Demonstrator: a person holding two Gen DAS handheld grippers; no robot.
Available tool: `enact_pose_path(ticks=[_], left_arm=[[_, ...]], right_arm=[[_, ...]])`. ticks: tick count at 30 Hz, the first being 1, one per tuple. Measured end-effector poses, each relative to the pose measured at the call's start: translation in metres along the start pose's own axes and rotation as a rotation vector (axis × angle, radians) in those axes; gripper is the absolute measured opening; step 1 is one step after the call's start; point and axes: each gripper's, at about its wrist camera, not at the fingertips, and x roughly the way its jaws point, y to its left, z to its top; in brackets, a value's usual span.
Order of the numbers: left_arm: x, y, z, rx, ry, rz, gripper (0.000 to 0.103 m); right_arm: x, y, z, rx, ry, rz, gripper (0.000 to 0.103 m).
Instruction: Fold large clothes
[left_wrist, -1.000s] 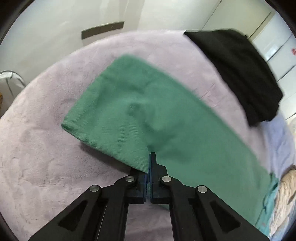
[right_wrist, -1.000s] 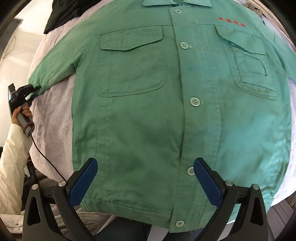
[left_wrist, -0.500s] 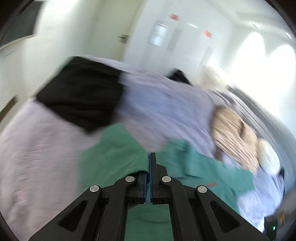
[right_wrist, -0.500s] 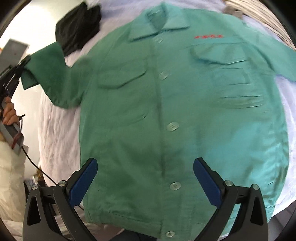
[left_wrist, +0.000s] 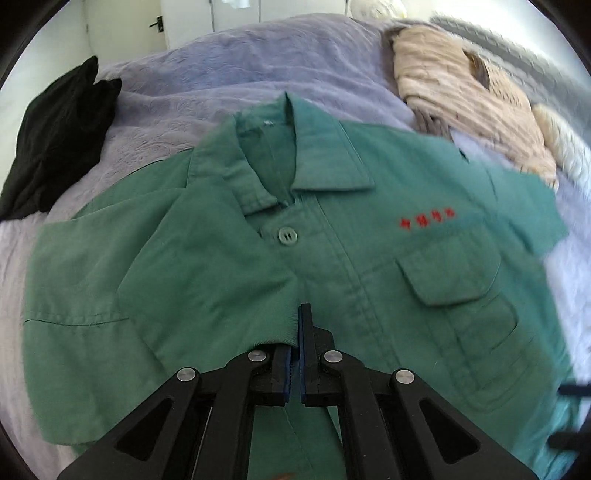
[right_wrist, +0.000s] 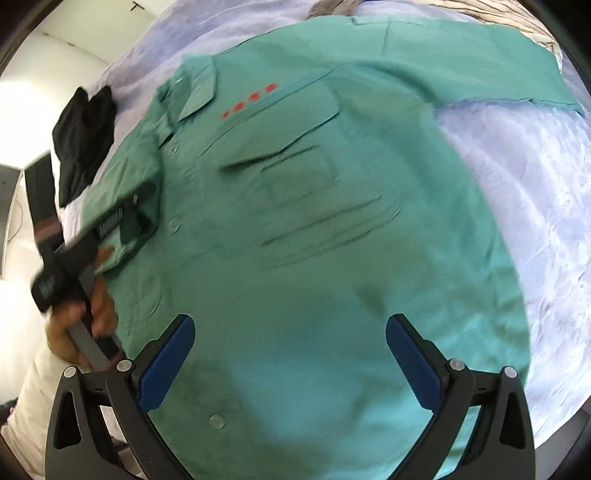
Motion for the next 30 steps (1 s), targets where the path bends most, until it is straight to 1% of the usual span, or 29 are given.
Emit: enact_pose_path(ticks=[1, 2, 3, 4, 6, 8, 10, 11, 12, 14, 15, 16, 18, 19, 20, 21, 22, 23, 24, 25, 26, 27, 28, 30], left_arm=[[-0.002, 0.001, -0.004, 0.008, 0.001, -0.006, 0.072], [-0.008, 0.002, -0.009, 0.008, -0.008, -0.007, 0.101], [-0.015, 0.001, -0.014, 0.012, -0.044, 0.01, 0.102], [-0.023, -0.001, -0.018, 0.04, -0.061, 0.017, 0.102], [-0.029, -0.001, -0.023, 0.061, -0.058, 0.04, 0.102], [-0.046, 0.012, -0.033, 0.026, -0.079, 0.064, 0.102], [-0.062, 0.034, -0.047, -0.039, -0.092, 0.121, 0.102], [-0.069, 0.047, -0.056, -0.075, -0.093, 0.162, 0.102], [-0.073, 0.061, -0.065, -0.107, -0.09, 0.216, 0.102], [-0.075, 0.09, -0.084, -0.168, -0.067, 0.35, 0.102], [-0.073, 0.106, -0.092, -0.202, -0.043, 0.406, 0.102], [-0.068, 0.123, -0.1, -0.243, -0.01, 0.446, 0.102], [-0.06, 0.146, -0.11, -0.315, 0.023, 0.484, 0.102], [-0.055, 0.158, -0.115, -0.357, 0.033, 0.506, 0.102], [-0.051, 0.164, -0.117, -0.379, 0.035, 0.518, 0.102], [-0.048, 0.169, -0.119, -0.394, 0.032, 0.526, 0.102], [-0.045, 0.174, -0.121, -0.403, 0.026, 0.541, 0.102], [-0.041, 0.178, -0.123, -0.41, 0.024, 0.544, 0.102], [-0.038, 0.181, -0.122, -0.421, 0.027, 0.539, 0.102], [-0.037, 0.182, -0.124, -0.431, 0.023, 0.537, 0.102], [-0.037, 0.183, -0.125, -0.436, 0.011, 0.538, 0.102], [-0.036, 0.184, -0.126, -0.438, 0.006, 0.537, 0.102], [-0.034, 0.184, -0.128, -0.442, 0.004, 0.535, 0.102], [-0.034, 0.186, -0.129, -0.453, 0.002, 0.529, 0.102]], right_arm=[[0.0, -0.001, 0.006, -0.004, -0.013, -0.006, 0.103], [0.0, -0.003, 0.01, -0.01, -0.025, -0.009, 0.103], [0.0, -0.001, 0.017, -0.021, -0.038, -0.011, 0.103], [0.0, 0.003, 0.024, -0.037, -0.052, -0.011, 0.103], [0.003, 0.017, 0.039, -0.076, -0.076, -0.012, 0.103], [0.006, 0.038, 0.054, -0.129, -0.095, -0.002, 0.103], [0.009, 0.067, 0.067, -0.216, -0.114, 0.001, 0.103], [0.009, 0.081, 0.07, -0.262, -0.123, 0.002, 0.103], [0.014, 0.106, 0.075, -0.34, -0.136, 0.0, 0.103], [0.022, 0.138, 0.074, -0.457, -0.146, -0.017, 0.103], [0.032, 0.165, 0.074, -0.541, -0.147, -0.027, 0.103], [0.04, 0.181, 0.072, -0.588, -0.145, -0.025, 0.103], [0.064, 0.219, 0.067, -0.692, -0.143, -0.018, 0.103], [0.076, 0.231, 0.064, -0.72, -0.141, -0.028, 0.103], [0.095, 0.245, 0.061, -0.756, -0.132, -0.065, 0.103], [0.108, 0.253, 0.058, -0.779, -0.13, -0.113, 0.103], [0.126, 0.257, 0.055, -0.807, -0.131, -0.195, 0.101], [0.144, 0.26, 0.054, -0.835, -0.128, -0.297, 0.095], [0.155, 0.256, 0.057, -0.838, -0.117, -0.326, 0.072], [0.15, 0.251, 0.06, -0.805, -0.122, -0.279, 0.035], [0.14, 0.244, 0.067, -0.759, -0.149, -0.268, 0.019], [0.123, 0.233, 0.079, -0.698, -0.181, -0.239, 0.018], [0.11, 0.224, 0.088, -0.645, -0.193, -0.186, 0.016], [0.077, 0.187, 0.116, -0.493, -0.21, -0.03, 0.016]])
